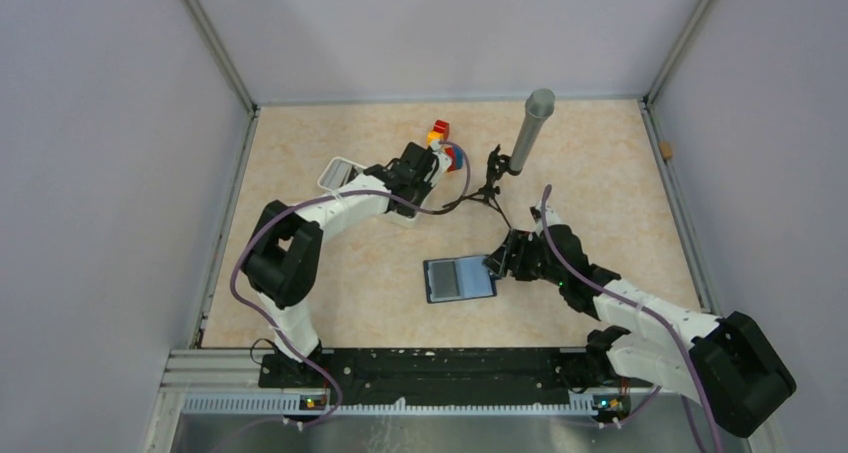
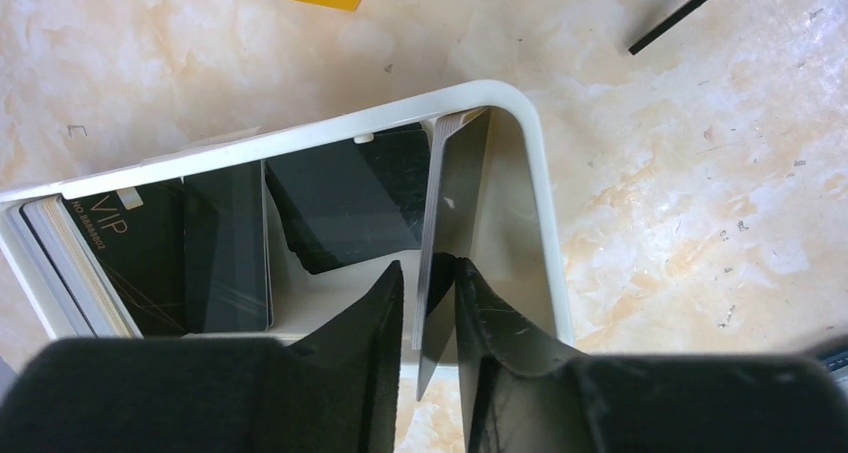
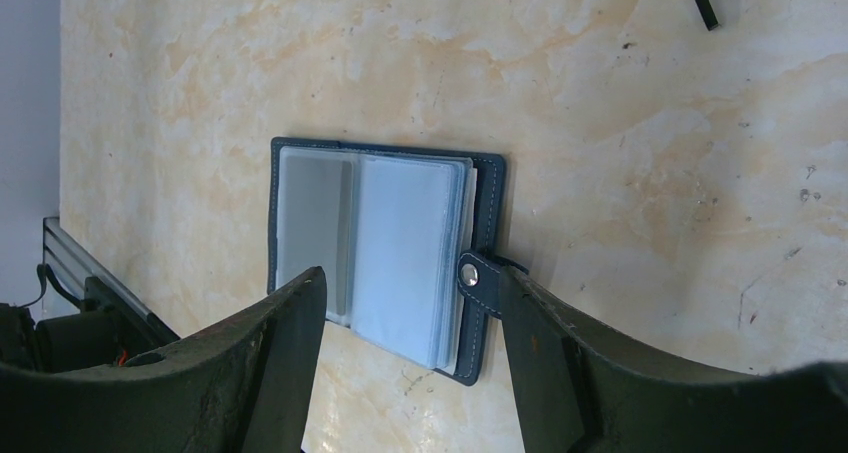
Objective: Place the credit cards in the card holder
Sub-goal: Pick up the credit card from the storage box.
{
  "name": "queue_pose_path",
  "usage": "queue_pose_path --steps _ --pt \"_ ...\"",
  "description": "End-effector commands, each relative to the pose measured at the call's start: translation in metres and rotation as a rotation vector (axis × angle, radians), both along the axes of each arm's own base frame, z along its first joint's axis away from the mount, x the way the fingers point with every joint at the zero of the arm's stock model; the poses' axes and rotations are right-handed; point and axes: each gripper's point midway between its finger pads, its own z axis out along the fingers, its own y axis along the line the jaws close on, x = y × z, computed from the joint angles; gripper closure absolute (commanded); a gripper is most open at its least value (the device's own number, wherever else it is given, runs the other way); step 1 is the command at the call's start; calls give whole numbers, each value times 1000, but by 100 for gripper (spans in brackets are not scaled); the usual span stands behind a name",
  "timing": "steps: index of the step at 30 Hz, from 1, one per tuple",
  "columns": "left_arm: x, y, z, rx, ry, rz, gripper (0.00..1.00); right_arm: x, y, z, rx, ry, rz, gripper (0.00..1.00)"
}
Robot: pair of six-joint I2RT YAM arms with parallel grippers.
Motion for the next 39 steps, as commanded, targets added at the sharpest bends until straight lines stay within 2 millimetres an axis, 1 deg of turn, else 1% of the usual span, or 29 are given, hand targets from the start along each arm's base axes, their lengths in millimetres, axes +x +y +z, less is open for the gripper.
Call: queue_pose_path --steps 1,6,10,14,19,23,25,29,30,35,37,39 --pt "2 5 22 0 -59 16 77 7 2 8 30 -30 -9 37" --pt "-1 4 26 -12 -53 17 80 7 3 9 33 -31 -8 37" --pt "-5 1 32 -38 -48 15 91 7 3 10 35 -30 -8 37" --pt "-12 -4 33 -77 -17 11 100 7 3 12 36 -33 -7 37" --pt "-25 -10 35 -150 23 26 100 8 0 18 32 -45 -18 37" --pt "-30 -7 48 -201 6 81 100 9 -1 25 33 -59 -26 37" --pt "-32 -7 59 -261 -19 140 100 10 -1 33 47 -82 -29 37" --pt "-38 -4 89 -388 -89 225 100 12 5 54 95 -131 -8 35" --pt "-42 -5 91 -430 -100 240 100 12 8 61 119 -148 4 34" --pt "-62 -7 127 -652 -179 248 100 9 22 96 256 -240 53 27" --pt "-73 -14 138 -742 -173 216 100 8 27 109 306 -271 73 26" --pt "-89 -30 149 -856 -131 139 100 7 34 124 368 -294 98 26"
